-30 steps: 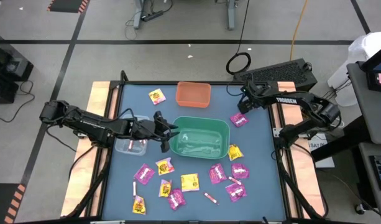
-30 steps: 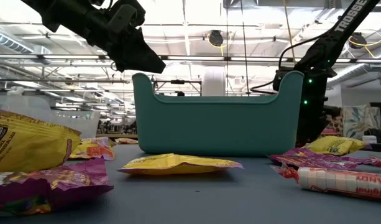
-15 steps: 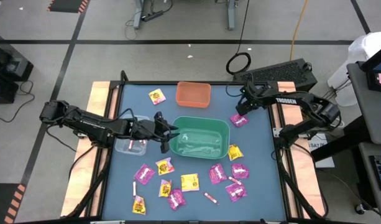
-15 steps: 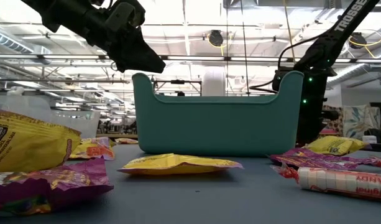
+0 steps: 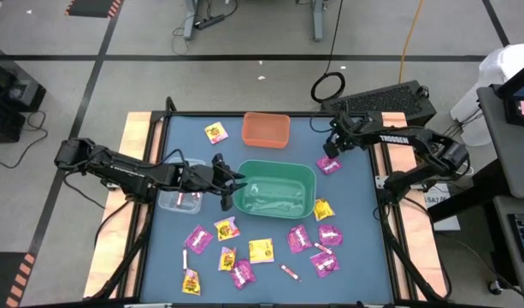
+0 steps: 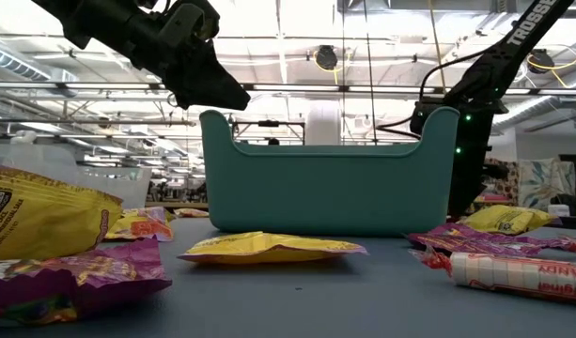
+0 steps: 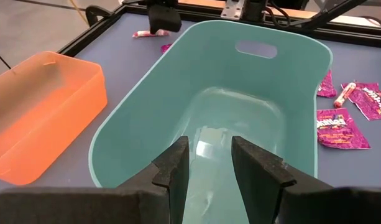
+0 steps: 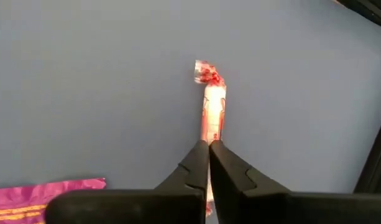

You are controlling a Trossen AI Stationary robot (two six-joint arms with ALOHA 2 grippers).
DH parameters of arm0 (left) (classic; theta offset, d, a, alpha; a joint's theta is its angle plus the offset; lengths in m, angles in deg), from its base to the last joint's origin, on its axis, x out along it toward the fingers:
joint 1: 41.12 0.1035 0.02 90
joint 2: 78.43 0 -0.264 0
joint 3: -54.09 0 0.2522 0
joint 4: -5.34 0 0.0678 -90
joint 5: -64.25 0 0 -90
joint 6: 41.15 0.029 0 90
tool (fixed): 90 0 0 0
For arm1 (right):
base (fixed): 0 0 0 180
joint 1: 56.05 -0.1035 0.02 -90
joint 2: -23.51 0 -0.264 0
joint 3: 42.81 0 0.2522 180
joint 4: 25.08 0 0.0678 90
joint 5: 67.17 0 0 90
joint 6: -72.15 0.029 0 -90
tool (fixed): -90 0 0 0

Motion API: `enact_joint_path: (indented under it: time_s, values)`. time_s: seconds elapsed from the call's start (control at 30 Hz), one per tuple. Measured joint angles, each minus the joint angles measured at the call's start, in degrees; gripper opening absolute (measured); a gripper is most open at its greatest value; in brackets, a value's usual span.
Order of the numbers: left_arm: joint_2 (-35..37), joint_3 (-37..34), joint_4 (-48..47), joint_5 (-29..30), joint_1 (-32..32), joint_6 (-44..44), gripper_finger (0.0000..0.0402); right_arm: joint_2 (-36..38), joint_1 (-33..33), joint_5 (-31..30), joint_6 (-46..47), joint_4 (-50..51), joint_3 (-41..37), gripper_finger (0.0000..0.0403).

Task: Sort candy
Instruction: Put the orange candy into the transparent bin

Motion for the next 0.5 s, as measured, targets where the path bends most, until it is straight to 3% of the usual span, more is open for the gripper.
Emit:
enact_joint_path:
  time_s: [0.37, 0.5]
  values:
    - [0.0, 0.0, -0.02, -0.02, 0.0, -0.04, 0.0128, 5.52, -2.97, 0.97, 2.14, 2.0, -0.19, 0.0]
    - [0.0, 0.0, -0.02, -0.02, 0.0, -0.02, 0.0128, 5.57, -2.97, 0.91, 3.51, 2.19, -0.19, 0.0023]
